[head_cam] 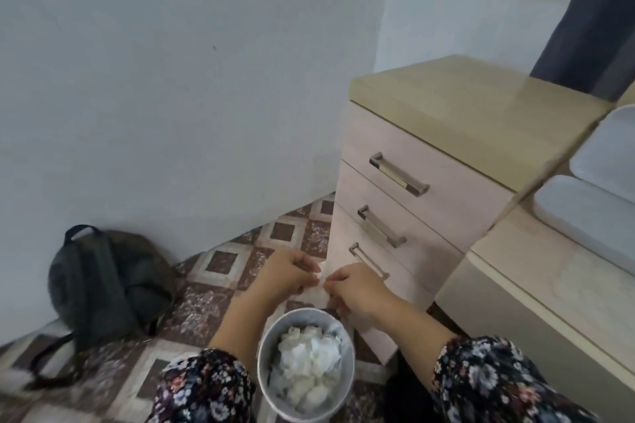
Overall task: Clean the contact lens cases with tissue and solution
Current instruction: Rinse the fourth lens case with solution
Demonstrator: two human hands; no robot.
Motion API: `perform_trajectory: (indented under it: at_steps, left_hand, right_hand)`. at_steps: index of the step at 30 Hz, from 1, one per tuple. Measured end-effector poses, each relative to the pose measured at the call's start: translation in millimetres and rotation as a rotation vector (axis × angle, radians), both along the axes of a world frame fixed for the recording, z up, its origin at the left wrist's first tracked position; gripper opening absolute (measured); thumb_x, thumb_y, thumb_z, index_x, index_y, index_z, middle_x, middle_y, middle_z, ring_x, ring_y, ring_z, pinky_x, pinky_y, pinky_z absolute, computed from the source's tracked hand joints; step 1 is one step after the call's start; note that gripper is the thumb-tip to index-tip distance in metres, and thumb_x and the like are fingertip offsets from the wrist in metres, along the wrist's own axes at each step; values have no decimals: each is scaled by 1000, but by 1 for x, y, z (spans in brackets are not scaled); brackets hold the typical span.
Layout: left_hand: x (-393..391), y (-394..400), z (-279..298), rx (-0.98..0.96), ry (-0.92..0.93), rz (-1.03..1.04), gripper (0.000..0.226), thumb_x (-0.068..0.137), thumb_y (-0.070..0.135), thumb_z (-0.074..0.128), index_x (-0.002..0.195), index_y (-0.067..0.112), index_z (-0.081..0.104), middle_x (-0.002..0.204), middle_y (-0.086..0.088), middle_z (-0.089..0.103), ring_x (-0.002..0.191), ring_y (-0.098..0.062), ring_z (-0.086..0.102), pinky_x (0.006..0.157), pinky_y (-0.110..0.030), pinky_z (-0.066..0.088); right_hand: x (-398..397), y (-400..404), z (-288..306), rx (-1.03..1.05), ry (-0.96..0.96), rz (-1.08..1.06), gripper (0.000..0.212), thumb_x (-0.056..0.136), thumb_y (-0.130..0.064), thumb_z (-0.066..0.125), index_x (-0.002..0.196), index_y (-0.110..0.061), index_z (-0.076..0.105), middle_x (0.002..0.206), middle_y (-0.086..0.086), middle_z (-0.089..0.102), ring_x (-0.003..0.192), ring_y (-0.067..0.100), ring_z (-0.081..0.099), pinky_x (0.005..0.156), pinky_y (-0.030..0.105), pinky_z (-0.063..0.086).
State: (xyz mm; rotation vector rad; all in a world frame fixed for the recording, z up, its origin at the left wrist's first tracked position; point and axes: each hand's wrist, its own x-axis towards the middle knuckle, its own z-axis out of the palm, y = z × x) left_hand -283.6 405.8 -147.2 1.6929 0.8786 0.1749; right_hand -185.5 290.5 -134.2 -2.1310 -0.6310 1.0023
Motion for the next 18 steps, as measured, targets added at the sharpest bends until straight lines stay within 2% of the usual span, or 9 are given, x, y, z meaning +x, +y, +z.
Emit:
perform_trajectory:
  at_steps: [2, 4, 7, 8, 10, 12, 14, 16, 18]
  left_hand:
    - [-1, 3, -18, 65, 97, -10, 19, 76, -5, 71, 73, 14, 67, 66, 0, 63, 59, -10, 56, 54, -17, 46]
    - [-1, 3, -33, 88, 183, -42, 21, 76, -3, 70, 76, 18, 68, 78, 0, 67, 70, -10, 62, 64, -22, 52]
    - [-2, 2, -50, 105, 299, -96, 27, 75, 1, 72, 96, 19, 70, 106, -3, 68, 94, -16, 64, 85, -31, 55]
    - [-2, 1, -53, 95, 307, -85, 28, 76, 2, 73, 97, 19, 70, 110, -5, 67, 99, -18, 64, 89, -33, 54]
    - [-1, 0, -55, 82, 302, -63, 24, 76, 3, 74, 86, 23, 67, 108, -6, 68, 99, -19, 64, 91, -37, 54]
    - [4, -1, -52, 89, 279, -66, 23, 76, 5, 74, 79, 26, 64, 102, -5, 69, 94, -19, 65, 86, -34, 55]
    - [10, -1, -45, 90, 244, -77, 22, 77, 4, 71, 77, 25, 65, 93, -2, 69, 86, -15, 66, 73, -26, 53]
    - [17, -2, -35, 110, 219, -103, 15, 80, 4, 70, 83, 19, 67, 87, 0, 69, 75, -10, 65, 61, -18, 48]
    - [24, -5, -25, 133, 193, -120, 15, 81, 7, 70, 94, 14, 69, 86, -1, 69, 68, -8, 62, 54, -17, 46]
  right_hand:
    - [-6, 4, -12, -60, 68, 34, 14, 89, -7, 62, 102, -5, 68, 86, 9, 65, 70, 20, 63, 64, 31, 51]
    - [-7, 5, -23, -112, 19, 86, 21, 86, -10, 64, 107, -7, 69, 100, 6, 66, 93, 23, 65, 79, 33, 52]
    - [-6, 4, -28, -156, -21, 75, 23, 86, -7, 59, 106, -6, 71, 100, 6, 65, 94, 21, 63, 74, 30, 50]
    - [-4, 3, -28, -161, -28, 67, 24, 86, -5, 58, 105, -5, 71, 101, 7, 65, 92, 20, 62, 73, 29, 50]
    - [0, 3, -26, -151, -48, 50, 22, 87, -3, 57, 104, -5, 72, 99, 4, 65, 90, 16, 58, 70, 27, 47]
    - [4, 1, -24, -127, -59, 21, 22, 87, -4, 56, 102, -10, 72, 92, -1, 61, 83, 13, 55, 65, 22, 44]
    - [7, 0, -22, -109, -69, -23, 27, 86, -6, 54, 105, -12, 71, 98, -1, 63, 88, 14, 57, 69, 22, 46]
    - [9, -3, -17, -78, -77, -79, 25, 87, -6, 54, 104, -13, 71, 106, 0, 63, 94, 14, 58, 80, 25, 49]
    - [11, -8, -10, -41, -67, -116, 23, 89, -4, 54, 101, -13, 71, 103, -1, 60, 95, 14, 56, 82, 26, 48]
